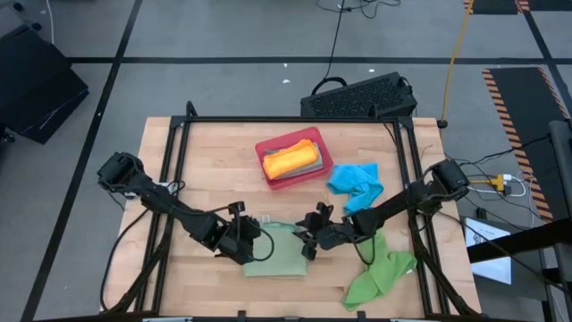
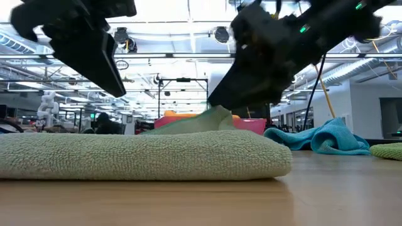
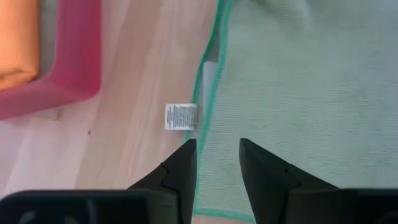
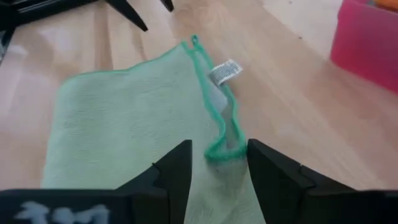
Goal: Fold microfiber towels
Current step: Fold the light green microfiber cloth
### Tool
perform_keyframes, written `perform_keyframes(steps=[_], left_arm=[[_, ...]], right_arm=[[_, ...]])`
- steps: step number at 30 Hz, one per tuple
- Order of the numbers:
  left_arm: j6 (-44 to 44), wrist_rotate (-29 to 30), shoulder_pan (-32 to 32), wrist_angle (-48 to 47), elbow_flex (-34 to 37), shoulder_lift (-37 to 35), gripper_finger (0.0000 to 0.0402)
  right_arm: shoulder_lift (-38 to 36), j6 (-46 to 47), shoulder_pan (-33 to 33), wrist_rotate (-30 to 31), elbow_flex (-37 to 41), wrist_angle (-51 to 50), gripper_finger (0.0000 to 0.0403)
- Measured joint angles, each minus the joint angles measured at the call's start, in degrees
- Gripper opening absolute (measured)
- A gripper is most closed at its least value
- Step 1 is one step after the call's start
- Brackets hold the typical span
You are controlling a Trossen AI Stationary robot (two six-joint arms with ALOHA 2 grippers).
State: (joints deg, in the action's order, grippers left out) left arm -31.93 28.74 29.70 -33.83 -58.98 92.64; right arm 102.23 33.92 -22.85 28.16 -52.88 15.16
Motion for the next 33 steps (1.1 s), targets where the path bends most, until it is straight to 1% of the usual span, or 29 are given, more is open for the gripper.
perform_keyframes(steps=[2,4,9,13,15,18,21,28,33], left_arm=[[-0.54,1.16,0.50,2.21,0.47,-0.02,0.0124],[0.14,1.54,0.83,7.84,2.12,-0.02,0.0124],[5.65,2.72,1.18,26.46,10.01,-0.02,0.0124],[6.32,4.85,0.57,34.34,16.24,-0.02,0.0124],[6.22,5.77,0.12,36.54,18.50,-0.02,0.0124],[4.90,5.32,-0.83,38.75,21.87,-0.02,0.0124],[3.67,4.24,-1.46,41.41,24.74,-0.02,0.0124],[1.16,3.75,-1.51,41.84,28.53,-0.02,0.0124],[4.64,3.60,-1.51,41.12,27.47,-0.02,0.0124]], right_arm=[[-1.00,-0.44,-1.10,2.42,0.00,-0.46,0.0139],[-1.86,-3.04,-1.77,4.63,0.00,0.63,0.0135],[-0.80,-12.26,-2.42,4.76,-0.04,10.53,0.0126],[3.55,-18.24,-2.14,4.61,-0.05,17.16,0.0117],[6.39,-20.64,-1.35,2.82,-0.04,20.79,0.0111],[10.73,-22.86,0.27,-0.65,-0.04,26.24,0.0101],[14.42,-23.10,1.59,-1.27,-0.04,30.46,0.0091],[20.03,-20.56,2.27,-1.22,-0.04,31.45,0.0071],[19.75,-18.35,2.60,-1.27,-0.07,31.20,0.0064]])
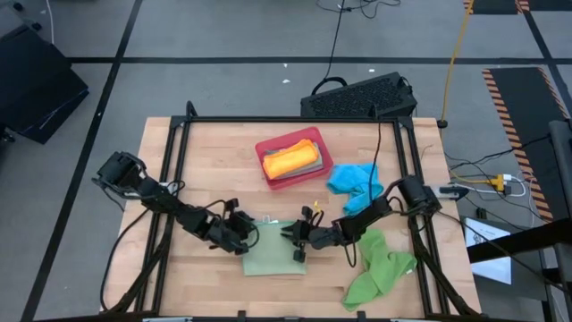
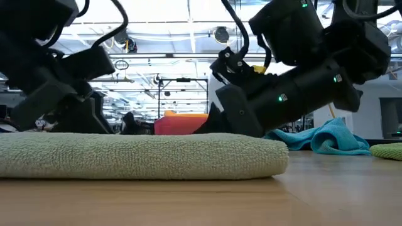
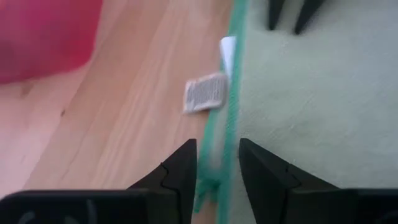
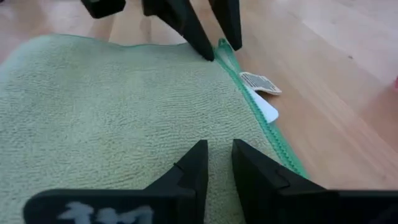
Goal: Fold microfiber towels
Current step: Fold the light green microfiber cloth, then put the folded light green microfiber towel into the red bin
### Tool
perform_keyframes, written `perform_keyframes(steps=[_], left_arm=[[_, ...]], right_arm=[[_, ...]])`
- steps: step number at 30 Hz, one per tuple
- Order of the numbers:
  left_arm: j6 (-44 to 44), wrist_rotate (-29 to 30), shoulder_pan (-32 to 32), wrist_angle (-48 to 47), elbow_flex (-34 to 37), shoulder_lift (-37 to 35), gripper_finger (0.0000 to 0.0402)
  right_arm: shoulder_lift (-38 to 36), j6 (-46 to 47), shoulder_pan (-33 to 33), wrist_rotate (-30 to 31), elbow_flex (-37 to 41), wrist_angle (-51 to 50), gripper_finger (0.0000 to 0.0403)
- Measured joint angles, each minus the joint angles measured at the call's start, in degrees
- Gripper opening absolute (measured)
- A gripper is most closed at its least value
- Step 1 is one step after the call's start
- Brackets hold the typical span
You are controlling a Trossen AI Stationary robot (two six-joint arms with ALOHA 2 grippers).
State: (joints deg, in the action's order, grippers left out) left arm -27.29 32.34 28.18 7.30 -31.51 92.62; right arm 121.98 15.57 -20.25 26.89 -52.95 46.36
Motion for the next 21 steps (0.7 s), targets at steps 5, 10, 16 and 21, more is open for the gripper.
perform_keyframes(steps=[5,10,16,21], left_arm=[[4.43,-1.00,1.27,-5.07,-4.68,-3.89,0.0124],[7.61,-1.30,5.98,-8.38,-8.42,-8.28,0.0124],[9.64,-1.54,14.63,-6.13,-8.74,-7.47,0.0127],[10.86,0.21,20.94,0.99,-9.00,-2.63,0.0177]], right_arm=[[-6.44,-1.57,-1.33,0.01,0.00,-3.49,0.0083],[-14.11,-1.50,-6.28,-2.73,0.00,-15.52,0.0134],[-16.63,-3.68,-14.89,-2.92,-0.07,-19.48,0.0205],[-15.39,-3.34,-19.68,1.39,-0.07,-19.53,0.0240]])
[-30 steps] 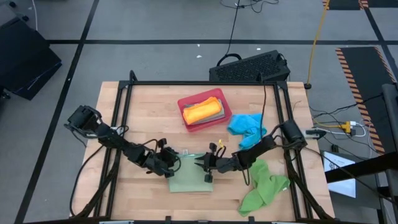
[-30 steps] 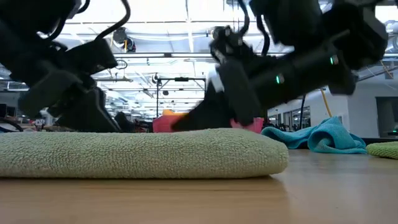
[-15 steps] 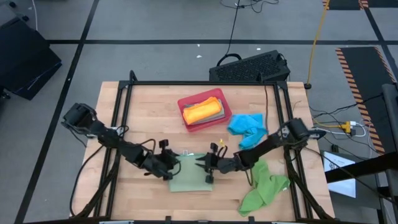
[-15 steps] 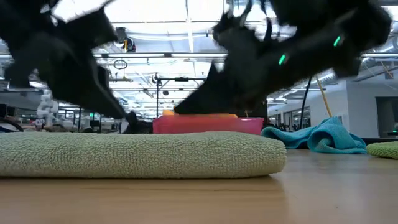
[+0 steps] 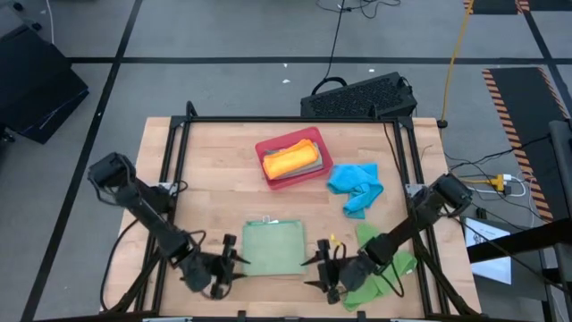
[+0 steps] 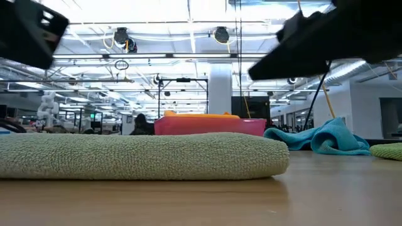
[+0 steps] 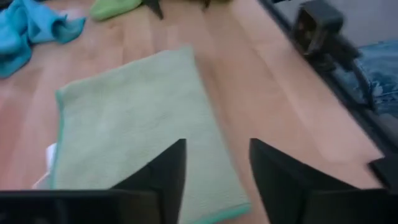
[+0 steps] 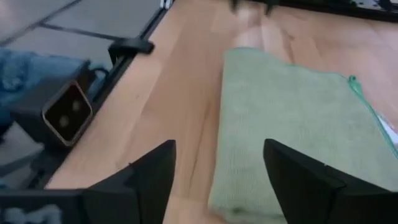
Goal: Fold microfiber towels
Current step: Put the folded light green microfiber towel into the red bin
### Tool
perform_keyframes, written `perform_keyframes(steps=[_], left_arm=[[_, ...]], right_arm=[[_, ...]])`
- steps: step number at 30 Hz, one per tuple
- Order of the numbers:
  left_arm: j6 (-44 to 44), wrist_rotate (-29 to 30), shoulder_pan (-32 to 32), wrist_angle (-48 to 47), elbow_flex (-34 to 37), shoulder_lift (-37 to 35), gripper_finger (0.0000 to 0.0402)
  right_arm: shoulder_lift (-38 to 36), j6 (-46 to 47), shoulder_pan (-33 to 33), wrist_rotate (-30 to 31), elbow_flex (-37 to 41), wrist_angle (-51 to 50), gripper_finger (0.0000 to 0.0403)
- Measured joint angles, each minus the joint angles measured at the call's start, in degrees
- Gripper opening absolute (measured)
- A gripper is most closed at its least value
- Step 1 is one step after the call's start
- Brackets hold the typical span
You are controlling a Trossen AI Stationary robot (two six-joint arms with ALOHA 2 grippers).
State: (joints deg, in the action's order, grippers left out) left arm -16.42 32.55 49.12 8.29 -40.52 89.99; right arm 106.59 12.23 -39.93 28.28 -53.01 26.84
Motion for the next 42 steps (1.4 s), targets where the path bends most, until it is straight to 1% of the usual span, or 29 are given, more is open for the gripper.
perform_keyframes(steps=[4,8,10,13,16,18,23,26,30,32,34,38,42], left_arm=[[-0.58,4.60,3.25,0.99,-2.00,4.80,0.0247],[-0.40,5.73,4.19,-0.53,-6.11,9.74,0.0307],[-0.59,5.70,4.11,-2.28,-7.99,12.00,0.0324],[-2.63,5.86,3.58,-7.34,-10.12,14.73,0.0330],[-5.62,6.34,2.86,-10.74,-10.47,16.69,0.0318],[-7.73,6.18,2.36,-11.18,-10.55,17.72,0.0306],[-10.74,5.98,1.66,-12.71,-10.82,18.77,0.0274],[-11.13,5.81,1.28,-13.23,-10.81,18.86,0.0255],[-11.15,5.86,1.09,-13.48,-10.57,18.93,0.0227],[-11.42,5.91,1.08,-13.46,-10.06,18.93,0.0212],[-12.23,6.02,1.07,-13.45,-9.42,18.93,0.0198],[-12.66,6.50,0.89,-13.42,-8.83,18.93,0.0172],[-13.17,6.58,0.46,-13.57,-8.76,18.98,0.0138]], right_arm=[[2.50,0.40,-1.29,0.47,0.00,2.60,0.0258],[5.78,0.08,-1.32,1.14,0.02,4.54,0.0262],[6.63,-0.31,-1.32,3.29,0.02,5.07,0.0260],[6.79,-0.98,-1.24,4.95,0.02,4.49,0.0254],[6.79,-2.28,-0.64,3.22,0.02,4.54,0.0247],[6.92,-3.10,-0.03,1.59,0.02,4.56,0.0243],[7.16,-3.96,2.27,0.45,0.04,3.70,0.0238],[7.16,-4.97,3.74,-0.44,0.04,3.43,0.0239],[7.52,-4.39,5.40,-5.50,0.33,3.13,0.0238],[7.74,-3.97,5.79,-7.19,1.08,2.93,0.0235],[8.42,-3.14,5.98,-7.42,1.67,4.57,0.0231],[10.05,-3.33,6.47,-8.02,2.52,8.85,0.0217],[11.49,-3.75,6.92,-8.43,2.60,10.90,0.0185]])
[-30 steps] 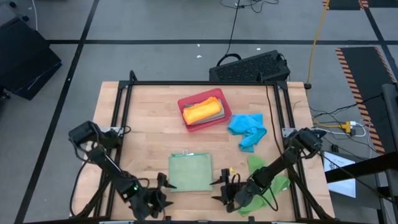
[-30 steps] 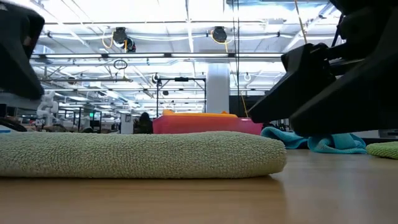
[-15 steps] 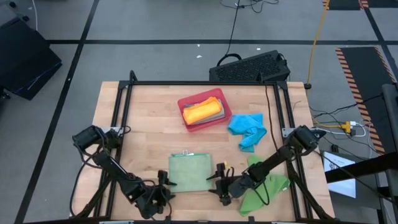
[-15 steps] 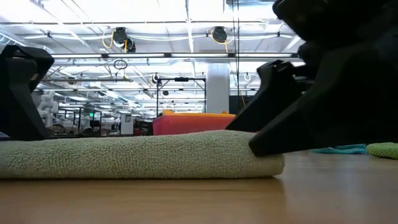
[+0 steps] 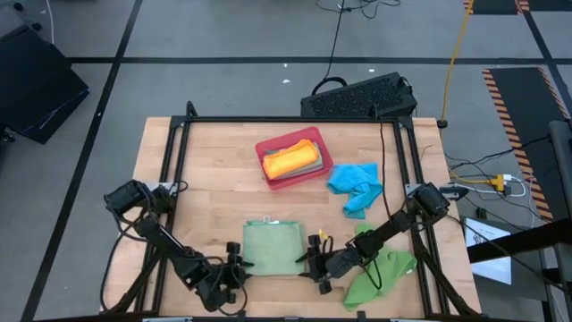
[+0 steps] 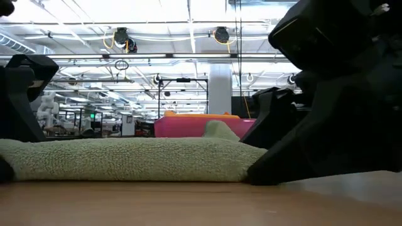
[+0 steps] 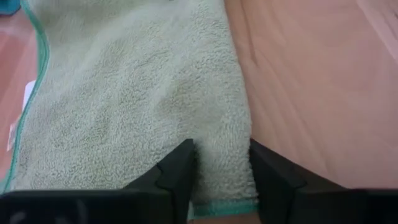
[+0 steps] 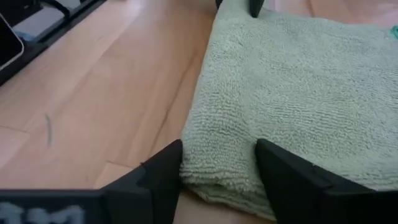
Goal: Fold microfiber towels
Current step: Put the folded light green microfiber towel into the red bin
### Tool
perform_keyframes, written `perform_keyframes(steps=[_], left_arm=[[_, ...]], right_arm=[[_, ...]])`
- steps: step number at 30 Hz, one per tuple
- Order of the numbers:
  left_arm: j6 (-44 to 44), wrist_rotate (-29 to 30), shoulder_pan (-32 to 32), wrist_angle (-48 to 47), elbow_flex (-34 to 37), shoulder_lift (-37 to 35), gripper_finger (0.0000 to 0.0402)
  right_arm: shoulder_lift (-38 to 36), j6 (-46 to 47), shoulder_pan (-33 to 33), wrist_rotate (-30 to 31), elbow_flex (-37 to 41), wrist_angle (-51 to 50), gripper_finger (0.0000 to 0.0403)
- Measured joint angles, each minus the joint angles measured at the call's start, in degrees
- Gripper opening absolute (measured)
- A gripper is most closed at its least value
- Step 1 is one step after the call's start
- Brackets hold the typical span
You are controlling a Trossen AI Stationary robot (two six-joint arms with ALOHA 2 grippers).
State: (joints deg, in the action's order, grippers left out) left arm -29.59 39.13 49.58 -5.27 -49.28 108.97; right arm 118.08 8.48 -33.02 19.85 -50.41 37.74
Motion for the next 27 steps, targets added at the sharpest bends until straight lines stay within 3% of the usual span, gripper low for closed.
perform_keyframes(steps=[8,10,16,27], left_arm=[[0.70,-0.52,-1.10,-0.91,0.32,-1.15,0.0020],[1.90,-0.52,-1.30,-1.78,0.54,-2.71,0.0012],[6.46,-1.33,-2.48,-4.83,0.44,-11.65,0.0021],[24.75,1.50,-11.27,-8.61,0.39,-30.06,0.0016]], right_arm=[[0.32,0.93,0.75,0.14,0.05,2.93,0.0047],[-0.33,0.73,0.94,-0.62,0.09,3.15,0.0019],[-7.01,-1.01,2.04,-0.67,0.17,0.07,0.0032],[-28.27,-12.38,10.01,-0.36,0.13,-17.28,0.0019]])
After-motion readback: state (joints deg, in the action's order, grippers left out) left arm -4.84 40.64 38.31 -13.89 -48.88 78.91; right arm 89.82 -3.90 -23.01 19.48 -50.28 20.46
